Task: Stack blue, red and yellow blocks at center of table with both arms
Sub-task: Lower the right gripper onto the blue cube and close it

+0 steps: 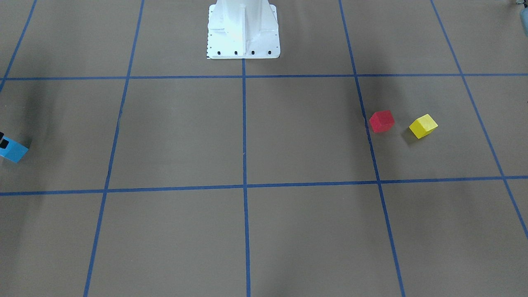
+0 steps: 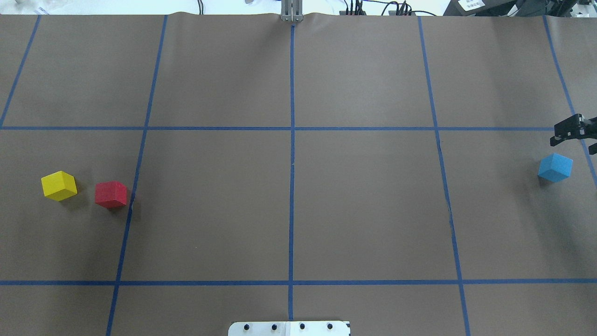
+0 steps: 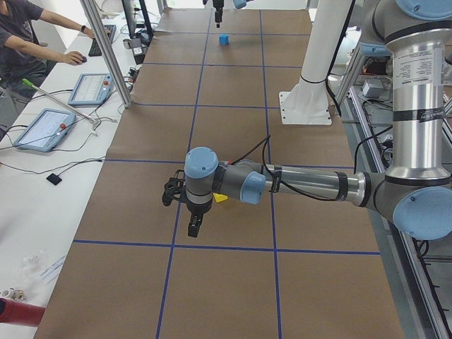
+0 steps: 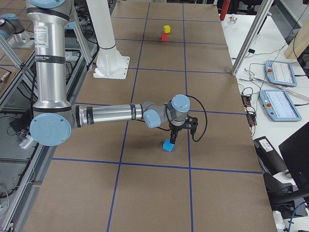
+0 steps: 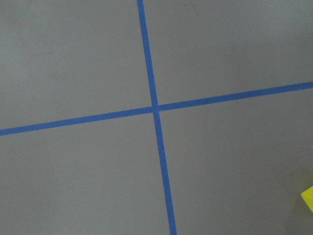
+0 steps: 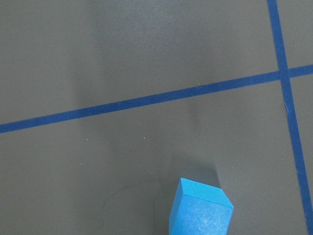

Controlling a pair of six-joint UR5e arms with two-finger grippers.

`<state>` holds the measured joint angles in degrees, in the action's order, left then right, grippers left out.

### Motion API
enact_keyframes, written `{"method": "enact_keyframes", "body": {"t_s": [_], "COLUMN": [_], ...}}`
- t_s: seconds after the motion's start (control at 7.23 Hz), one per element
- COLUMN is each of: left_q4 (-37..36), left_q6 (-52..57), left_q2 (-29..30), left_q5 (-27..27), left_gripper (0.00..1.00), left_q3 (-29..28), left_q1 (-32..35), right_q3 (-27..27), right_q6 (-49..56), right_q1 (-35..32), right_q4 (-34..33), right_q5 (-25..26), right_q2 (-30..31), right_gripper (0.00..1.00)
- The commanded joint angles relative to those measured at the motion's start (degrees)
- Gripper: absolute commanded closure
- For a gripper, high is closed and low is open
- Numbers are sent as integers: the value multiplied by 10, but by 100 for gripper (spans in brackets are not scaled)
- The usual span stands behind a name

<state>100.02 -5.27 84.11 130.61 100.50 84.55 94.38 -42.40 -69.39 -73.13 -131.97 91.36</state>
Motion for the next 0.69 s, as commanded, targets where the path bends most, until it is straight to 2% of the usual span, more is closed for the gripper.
{"method": "enact_keyframes", "body": {"t_s": [0.0,0.42,0.55], "left_q4": [0,1,1], "left_q6": [0,0,0], "left_q2": [0,0,0], "left_q5": [1,0,0], "left_gripper": [0,0,0], "left_q3": [0,1,2], "left_q1": [0,0,0], "right_q3": [-6,-73,-73], "right_q6": [-54,-79,-94], "right_q1": [27,37,41], "right_q4": [5,86,88], "right_q5": [22,34,34], "right_q2": [6,4,2], "right_gripper": [0,1,1]}}
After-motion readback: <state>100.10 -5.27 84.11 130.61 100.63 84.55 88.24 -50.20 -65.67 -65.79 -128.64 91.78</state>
